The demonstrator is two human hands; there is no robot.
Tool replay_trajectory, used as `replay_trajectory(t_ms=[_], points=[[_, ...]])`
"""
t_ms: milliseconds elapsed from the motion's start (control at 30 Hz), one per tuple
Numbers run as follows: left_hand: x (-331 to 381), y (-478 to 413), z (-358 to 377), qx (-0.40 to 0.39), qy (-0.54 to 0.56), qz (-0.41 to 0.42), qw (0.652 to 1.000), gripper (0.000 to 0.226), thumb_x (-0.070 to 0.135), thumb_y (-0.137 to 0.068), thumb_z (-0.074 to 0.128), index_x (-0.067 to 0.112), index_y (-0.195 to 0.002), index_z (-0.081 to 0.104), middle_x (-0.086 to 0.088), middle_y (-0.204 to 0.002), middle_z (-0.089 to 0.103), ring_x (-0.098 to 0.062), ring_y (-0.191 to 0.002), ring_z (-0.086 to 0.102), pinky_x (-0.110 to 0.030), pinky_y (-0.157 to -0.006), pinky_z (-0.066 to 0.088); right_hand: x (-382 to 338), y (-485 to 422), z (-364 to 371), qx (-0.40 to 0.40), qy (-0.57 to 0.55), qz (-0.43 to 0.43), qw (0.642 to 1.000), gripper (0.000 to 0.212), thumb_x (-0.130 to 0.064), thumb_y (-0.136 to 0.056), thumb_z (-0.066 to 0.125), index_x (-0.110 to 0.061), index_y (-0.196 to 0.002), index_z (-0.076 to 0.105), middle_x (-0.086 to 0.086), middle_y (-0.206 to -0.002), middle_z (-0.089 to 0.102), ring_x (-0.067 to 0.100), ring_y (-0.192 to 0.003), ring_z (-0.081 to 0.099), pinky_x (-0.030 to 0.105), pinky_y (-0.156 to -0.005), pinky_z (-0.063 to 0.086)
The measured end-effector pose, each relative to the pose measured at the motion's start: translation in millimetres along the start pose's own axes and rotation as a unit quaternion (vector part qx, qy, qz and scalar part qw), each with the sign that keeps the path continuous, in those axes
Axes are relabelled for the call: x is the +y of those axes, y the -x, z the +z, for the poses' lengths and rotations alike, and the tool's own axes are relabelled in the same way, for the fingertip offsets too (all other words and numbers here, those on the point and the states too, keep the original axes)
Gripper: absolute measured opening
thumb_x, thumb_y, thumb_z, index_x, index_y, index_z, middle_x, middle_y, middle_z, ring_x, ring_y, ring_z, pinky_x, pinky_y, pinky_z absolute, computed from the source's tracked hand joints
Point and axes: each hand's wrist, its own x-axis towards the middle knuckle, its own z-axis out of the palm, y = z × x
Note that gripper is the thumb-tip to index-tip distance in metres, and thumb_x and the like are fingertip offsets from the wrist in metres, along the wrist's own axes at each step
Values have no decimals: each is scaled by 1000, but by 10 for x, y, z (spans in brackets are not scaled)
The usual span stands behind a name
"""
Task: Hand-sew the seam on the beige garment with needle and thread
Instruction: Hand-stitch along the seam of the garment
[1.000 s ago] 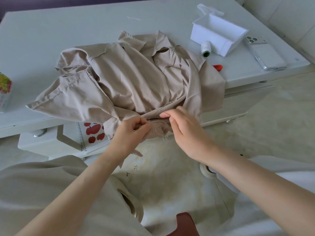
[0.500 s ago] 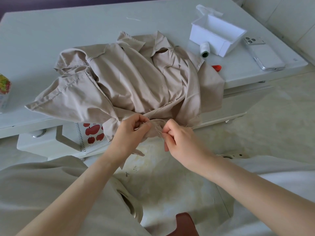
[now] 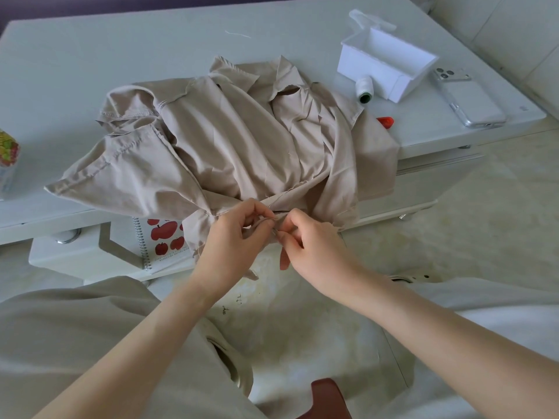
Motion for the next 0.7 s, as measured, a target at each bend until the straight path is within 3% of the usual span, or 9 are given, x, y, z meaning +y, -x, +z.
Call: replay_trajectory(t_ms=[133, 267, 367, 500, 600, 700], points=[[49, 28, 2, -6, 1, -2, 1000, 13, 10, -92, 55, 20, -87, 62, 16, -52, 50, -1, -51, 49, -41, -38, 53, -75, -6, 0, -1, -93, 68, 993, 12, -14, -98, 43, -16, -88, 50, 1, -71, 72, -4, -43, 47, 11, -42, 31], [70, 59, 36, -10, 2, 6, 1000, 14, 9, -92, 55, 20, -89, 64, 7, -58, 56, -3, -52, 51, -42, -40, 54, -99, -49, 44, 9, -163, 120, 979, 16, -12, -98, 41, -19, -85, 48, -2, -63, 68, 0, -41, 44, 12, -44, 35], [71, 55, 46, -3, 10, 5, 1000, 14, 9, -92, 55, 21, -89, 63, 11, -56, 55, -1, -52, 53, -40, -40, 54, -147, -53, 52, 1, -265, 151, 952, 18, -10, -100, 38, -13, -84, 46, -1, -55, 62, 5, -35, 41, 14, -40, 34], [89, 51, 40, 14, 33, 3, 999, 12, 10, -92, 55, 20, -89, 61, 6, -61, 55, -1, -54, 52, -40, -39, 53, -191, -38, 35, 0, -323, 148, 935, 17, -13, -102, 37, -6, -90, 48, 3, -62, 60, 6, -39, 41, 17, -40, 37], [87, 49, 37, 20, 35, 2, 999, 11, 10, -92, 56, 20, -88, 60, -5, -70, 58, -2, -56, 53, -40, -38, 53, -182, -48, 23, 3, -331, 149, 932, 18, -11, -102, 35, -7, -89, 47, 3, -67, 57, 1, -42, 47, 15, -45, 44], [70, 37, 37, 18, 32, -8, 999, 12, 10, -92, 56, 21, -89, 60, 0, -69, 56, -2, -56, 53, -43, -38, 53, -158, -54, 11, -14, -344, 153, 926, 22, -3, -101, 31, -12, -88, 47, 3, -74, 57, 1, -53, 56, 15, -59, 53]])
